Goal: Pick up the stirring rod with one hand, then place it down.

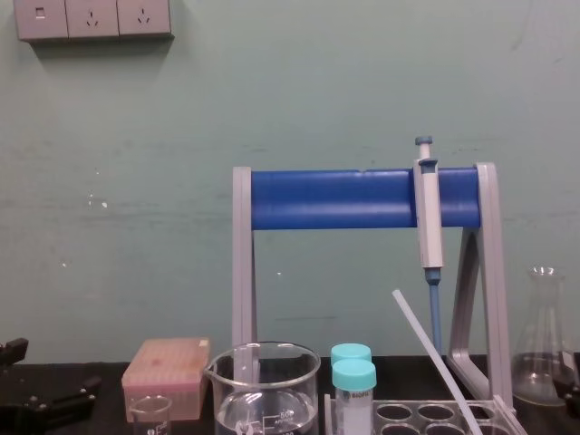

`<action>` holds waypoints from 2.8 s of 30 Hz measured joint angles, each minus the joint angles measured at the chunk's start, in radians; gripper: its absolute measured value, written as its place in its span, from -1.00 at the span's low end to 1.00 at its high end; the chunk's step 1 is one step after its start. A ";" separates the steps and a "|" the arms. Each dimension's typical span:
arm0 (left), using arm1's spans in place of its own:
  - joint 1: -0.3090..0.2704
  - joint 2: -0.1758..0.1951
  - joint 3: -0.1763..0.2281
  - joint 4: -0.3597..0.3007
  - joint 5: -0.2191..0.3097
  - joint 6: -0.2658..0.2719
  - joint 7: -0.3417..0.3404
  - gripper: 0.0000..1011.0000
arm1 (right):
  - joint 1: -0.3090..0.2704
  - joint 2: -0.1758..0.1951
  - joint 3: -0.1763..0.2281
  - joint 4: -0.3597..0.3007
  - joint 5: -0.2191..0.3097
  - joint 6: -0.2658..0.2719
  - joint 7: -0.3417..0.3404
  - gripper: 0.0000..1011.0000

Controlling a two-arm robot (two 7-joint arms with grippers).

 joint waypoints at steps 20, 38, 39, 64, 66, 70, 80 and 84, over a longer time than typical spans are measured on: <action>0.000 0.000 0.000 0.000 0.000 0.000 0.000 0.98 | 0.000 0.000 0.000 0.000 0.000 0.000 0.000 0.98; 0.000 0.000 0.000 0.000 0.000 0.000 0.000 0.98 | 0.000 0.000 0.000 0.000 0.000 0.000 0.000 0.98; 0.000 0.000 0.000 0.000 0.000 0.000 0.000 0.98 | 0.000 0.000 0.000 0.000 0.000 0.000 0.000 0.98; 0.000 0.000 0.000 0.000 0.000 0.000 0.000 0.98 | 0.000 0.000 0.000 0.000 0.000 0.000 0.000 0.98; 0.000 0.000 0.000 0.000 0.000 0.000 0.000 0.98 | 0.000 0.000 0.000 0.000 0.000 0.000 0.000 0.98; 0.000 0.000 0.000 0.000 0.000 0.000 0.000 0.98 | 0.000 0.000 0.000 0.000 0.000 0.000 0.000 0.98; 0.000 0.000 0.000 0.000 0.000 0.000 0.000 0.98 | -0.006 -0.007 0.033 0.003 -0.019 -0.008 -0.029 0.98; 0.000 0.000 0.000 0.000 0.000 0.000 0.000 0.98 | 0.005 -0.017 0.064 0.018 -0.028 -0.035 -0.045 0.98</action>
